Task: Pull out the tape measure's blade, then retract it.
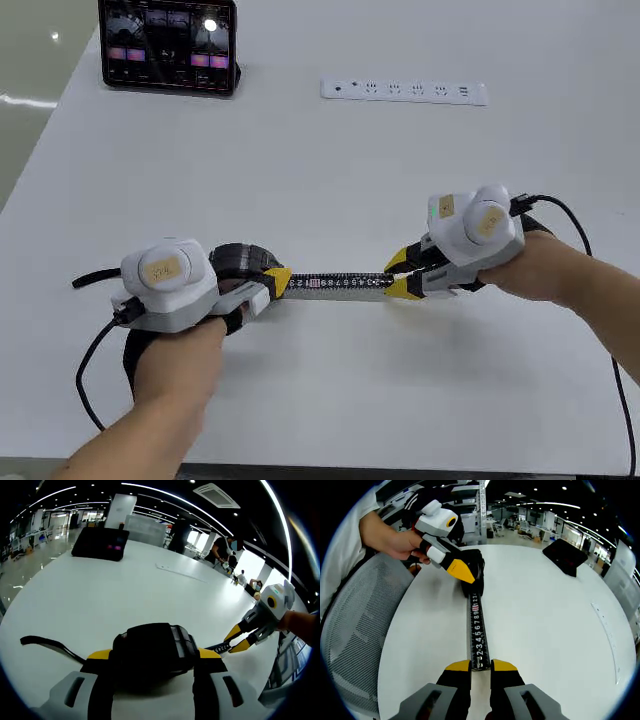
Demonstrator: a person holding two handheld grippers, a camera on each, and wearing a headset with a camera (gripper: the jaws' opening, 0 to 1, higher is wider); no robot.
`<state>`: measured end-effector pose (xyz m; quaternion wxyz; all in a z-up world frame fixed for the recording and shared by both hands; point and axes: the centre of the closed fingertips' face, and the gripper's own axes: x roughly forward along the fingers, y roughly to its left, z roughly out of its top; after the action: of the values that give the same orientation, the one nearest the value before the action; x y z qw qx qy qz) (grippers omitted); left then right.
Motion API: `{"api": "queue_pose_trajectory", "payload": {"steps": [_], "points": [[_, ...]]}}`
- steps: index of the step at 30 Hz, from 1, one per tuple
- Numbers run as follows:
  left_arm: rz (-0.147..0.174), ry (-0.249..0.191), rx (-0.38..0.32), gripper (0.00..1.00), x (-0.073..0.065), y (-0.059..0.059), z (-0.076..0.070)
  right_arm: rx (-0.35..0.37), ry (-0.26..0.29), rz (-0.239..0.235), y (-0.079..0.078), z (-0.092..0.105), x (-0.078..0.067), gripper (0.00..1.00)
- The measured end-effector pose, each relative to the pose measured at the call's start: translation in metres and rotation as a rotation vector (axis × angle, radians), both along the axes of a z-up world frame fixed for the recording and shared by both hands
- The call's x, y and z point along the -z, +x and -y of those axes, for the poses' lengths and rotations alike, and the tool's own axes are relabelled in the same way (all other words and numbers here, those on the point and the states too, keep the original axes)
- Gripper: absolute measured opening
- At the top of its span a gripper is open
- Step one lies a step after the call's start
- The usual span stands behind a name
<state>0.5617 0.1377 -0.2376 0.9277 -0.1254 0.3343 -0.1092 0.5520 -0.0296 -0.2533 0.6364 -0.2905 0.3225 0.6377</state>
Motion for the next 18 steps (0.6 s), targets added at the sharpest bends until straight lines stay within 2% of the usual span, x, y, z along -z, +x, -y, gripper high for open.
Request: {"api": "queue_pose_trajectory", "payload": {"steps": [18], "points": [[0.000,-0.012,0.002,0.59,-0.001,-0.001,0.000,-0.028,0.031,-0.005,-0.006,-0.033,-0.001,0.10]]}}
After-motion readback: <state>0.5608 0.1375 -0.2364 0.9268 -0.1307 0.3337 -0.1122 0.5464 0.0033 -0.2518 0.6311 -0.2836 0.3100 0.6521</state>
